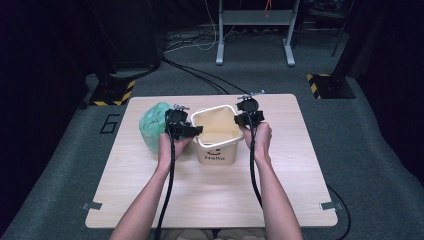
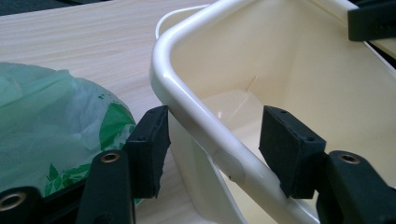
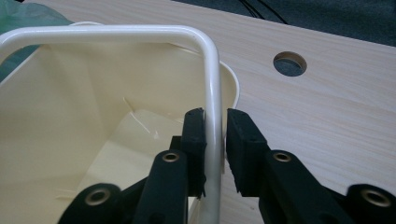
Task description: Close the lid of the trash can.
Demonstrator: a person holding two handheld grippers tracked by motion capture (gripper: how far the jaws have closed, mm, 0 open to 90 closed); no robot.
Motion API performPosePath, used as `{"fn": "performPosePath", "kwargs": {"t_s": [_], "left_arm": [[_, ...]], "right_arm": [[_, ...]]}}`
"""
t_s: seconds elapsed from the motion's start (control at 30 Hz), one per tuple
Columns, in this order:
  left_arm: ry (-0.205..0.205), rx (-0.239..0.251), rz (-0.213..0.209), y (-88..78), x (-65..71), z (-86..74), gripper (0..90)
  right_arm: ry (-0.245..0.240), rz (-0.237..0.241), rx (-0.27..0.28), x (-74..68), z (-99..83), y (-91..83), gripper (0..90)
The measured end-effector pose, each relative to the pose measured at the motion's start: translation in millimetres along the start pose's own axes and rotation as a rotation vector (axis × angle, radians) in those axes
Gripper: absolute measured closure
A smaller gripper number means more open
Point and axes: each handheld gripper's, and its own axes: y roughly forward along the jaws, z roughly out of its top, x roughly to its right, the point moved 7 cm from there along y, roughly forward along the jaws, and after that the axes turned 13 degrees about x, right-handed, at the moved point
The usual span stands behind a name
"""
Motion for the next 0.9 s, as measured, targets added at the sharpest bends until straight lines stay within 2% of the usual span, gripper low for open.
{"fn": "performPosePath", "kwargs": {"t_s": [0.27, 0.33, 0.37, 0.43, 0.7, 0.9], "left_arm": [[0.009, 0.002, 0.024, 3.0, 1.0, 0.7, 46.6], [0.013, 0.001, 0.033, 3.8, 1.4, 0.6, 46.2], [0.038, -0.012, 0.056, 6.3, 2.9, 0.4, 45.8], [0.053, -0.015, 0.061, 7.0, 3.0, 0.7, 45.9], [0.062, -0.015, 0.078, 8.3, -0.1, 6.9, 51.9], [0.064, -0.027, 0.074, 11.1, -2.5, 11.7, 56.5]], "right_arm": [[0.024, 0.026, -0.016, 5.5, -4.1, -0.1, 68.2], [0.029, 0.026, -0.018, 6.1, -4.7, 0.2, 69.0], [0.045, 0.048, -0.022, 5.6, -5.7, 0.4, 72.0], [0.054, 0.057, -0.018, 4.9, -5.7, 0.5, 74.7], [0.069, 0.061, -0.007, 3.7, -5.0, 0.0, 75.0], [0.084, 0.060, -0.006, 4.4, -4.5, -1.5, 74.8]]}}
